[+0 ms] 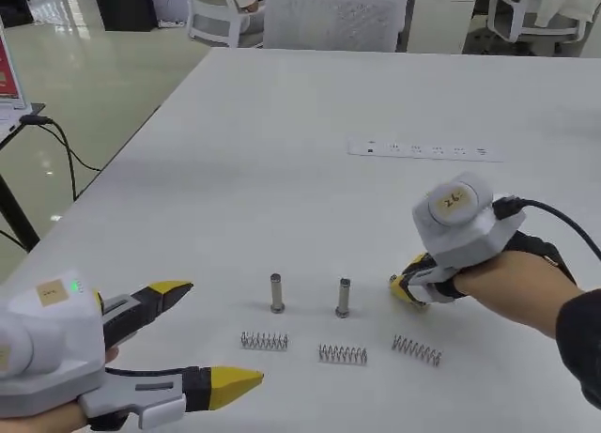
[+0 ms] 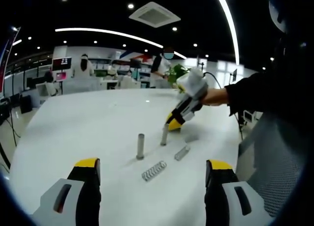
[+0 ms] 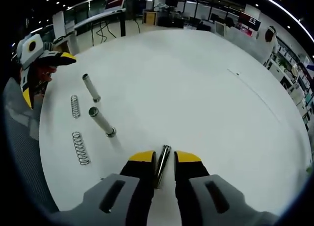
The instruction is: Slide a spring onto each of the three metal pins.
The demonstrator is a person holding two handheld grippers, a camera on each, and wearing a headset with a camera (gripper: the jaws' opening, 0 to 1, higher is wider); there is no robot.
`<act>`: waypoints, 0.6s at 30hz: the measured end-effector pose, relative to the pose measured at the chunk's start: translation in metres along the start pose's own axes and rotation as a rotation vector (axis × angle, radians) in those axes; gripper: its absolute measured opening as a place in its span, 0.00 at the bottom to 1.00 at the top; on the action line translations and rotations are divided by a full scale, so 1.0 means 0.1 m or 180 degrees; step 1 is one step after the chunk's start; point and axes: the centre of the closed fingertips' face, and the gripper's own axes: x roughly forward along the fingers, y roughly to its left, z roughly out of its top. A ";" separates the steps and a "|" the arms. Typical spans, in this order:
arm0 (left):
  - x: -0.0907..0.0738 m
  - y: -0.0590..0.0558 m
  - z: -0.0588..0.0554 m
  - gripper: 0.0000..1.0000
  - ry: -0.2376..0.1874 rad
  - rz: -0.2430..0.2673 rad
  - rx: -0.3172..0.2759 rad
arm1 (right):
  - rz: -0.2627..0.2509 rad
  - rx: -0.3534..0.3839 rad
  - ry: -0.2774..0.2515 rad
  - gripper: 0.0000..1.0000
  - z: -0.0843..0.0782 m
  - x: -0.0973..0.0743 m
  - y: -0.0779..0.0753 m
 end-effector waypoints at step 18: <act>0.01 0.00 0.01 0.84 -0.0004 -0.0003 0.0003 | 0.0016 0.0194 0.0148 0.05 -0.02 0.03 0.02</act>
